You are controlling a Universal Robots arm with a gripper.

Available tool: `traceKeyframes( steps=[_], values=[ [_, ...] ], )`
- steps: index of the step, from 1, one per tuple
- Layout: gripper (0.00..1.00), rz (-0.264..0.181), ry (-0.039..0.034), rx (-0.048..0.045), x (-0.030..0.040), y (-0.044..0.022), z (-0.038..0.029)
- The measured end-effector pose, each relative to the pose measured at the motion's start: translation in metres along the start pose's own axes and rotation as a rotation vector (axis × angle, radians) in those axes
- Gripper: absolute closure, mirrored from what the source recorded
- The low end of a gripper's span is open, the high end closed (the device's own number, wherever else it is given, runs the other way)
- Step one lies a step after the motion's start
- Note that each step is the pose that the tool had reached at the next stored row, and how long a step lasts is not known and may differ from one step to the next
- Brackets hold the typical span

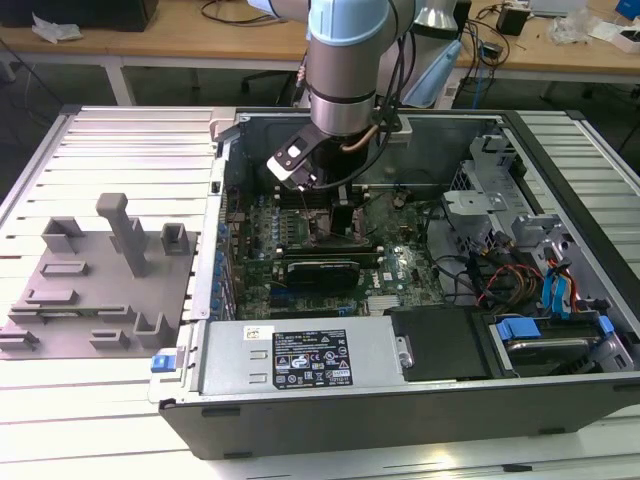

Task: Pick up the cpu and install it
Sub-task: 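Place the cpu into insertion slot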

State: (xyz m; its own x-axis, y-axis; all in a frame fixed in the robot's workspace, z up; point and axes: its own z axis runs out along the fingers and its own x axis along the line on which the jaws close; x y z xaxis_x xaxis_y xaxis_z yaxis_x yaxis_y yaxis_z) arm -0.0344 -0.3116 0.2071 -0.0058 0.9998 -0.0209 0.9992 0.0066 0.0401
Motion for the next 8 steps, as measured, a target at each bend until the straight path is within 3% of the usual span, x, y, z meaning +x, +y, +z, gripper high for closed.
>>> traceKeyframes(
  steps=[1, 5, 8],
  values=[
    [0.40, 0.000, -0.0001, 0.0000, 0.0000, 0.0000, -0.0001],
    [0.65, 0.000, -0.0001, 0.0000, 0.0000, 0.0000, -0.0004],
    [0.71, 0.000, -0.0001, 0.0000, 0.0000, 0.0000, -0.0006]
  ],
)
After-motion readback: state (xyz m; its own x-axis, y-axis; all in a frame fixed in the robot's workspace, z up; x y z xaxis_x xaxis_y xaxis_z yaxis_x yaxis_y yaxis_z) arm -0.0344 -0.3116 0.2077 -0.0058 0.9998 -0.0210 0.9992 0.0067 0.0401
